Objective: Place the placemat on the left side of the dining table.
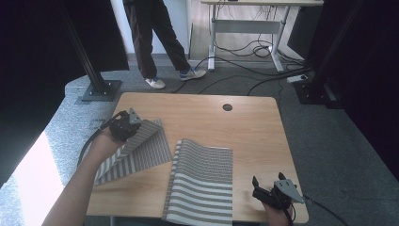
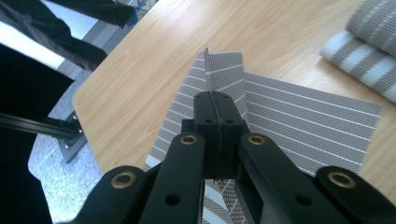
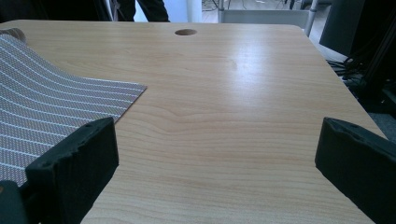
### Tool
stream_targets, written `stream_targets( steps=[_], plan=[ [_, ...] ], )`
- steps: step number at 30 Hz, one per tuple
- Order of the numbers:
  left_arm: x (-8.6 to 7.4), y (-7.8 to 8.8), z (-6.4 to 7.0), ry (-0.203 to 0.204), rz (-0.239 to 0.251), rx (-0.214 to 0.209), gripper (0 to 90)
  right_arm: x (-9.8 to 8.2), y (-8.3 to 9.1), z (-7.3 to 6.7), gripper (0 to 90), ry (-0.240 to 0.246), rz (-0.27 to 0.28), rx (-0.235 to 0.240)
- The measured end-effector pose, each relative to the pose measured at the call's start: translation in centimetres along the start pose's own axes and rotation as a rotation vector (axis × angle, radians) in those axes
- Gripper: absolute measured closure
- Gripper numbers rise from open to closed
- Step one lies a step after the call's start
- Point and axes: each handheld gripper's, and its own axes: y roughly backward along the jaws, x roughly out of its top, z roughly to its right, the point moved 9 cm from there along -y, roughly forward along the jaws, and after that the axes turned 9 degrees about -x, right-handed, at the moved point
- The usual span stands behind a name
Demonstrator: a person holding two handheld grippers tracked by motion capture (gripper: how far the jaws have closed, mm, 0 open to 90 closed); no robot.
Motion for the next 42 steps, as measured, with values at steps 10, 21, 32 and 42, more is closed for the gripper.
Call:
stream_targets(
  steps=[10,21,32,42],
  plan=[
    [0.0,-0.5,-4.5,0.076,-0.023,0.112,90.0,0.0,0.0,0.0,0.0,-0.001,-0.001,0.000],
    [0.5,-1.1,-9.0,0.174,-0.004,0.207,90.0,0.0,0.0,0.0,0.0,-0.003,-0.001,0.000],
    [1.9,-2.8,-11.9,0.169,-0.008,0.270,90.0,0.0,0.0,0.1,0.0,-0.009,0.000,-0.002],
    [3.3,-2.6,-14.2,0.217,0.067,0.324,90.0,0.0,0.0,0.1,0.0,-0.011,-0.005,-0.002]
  ],
)
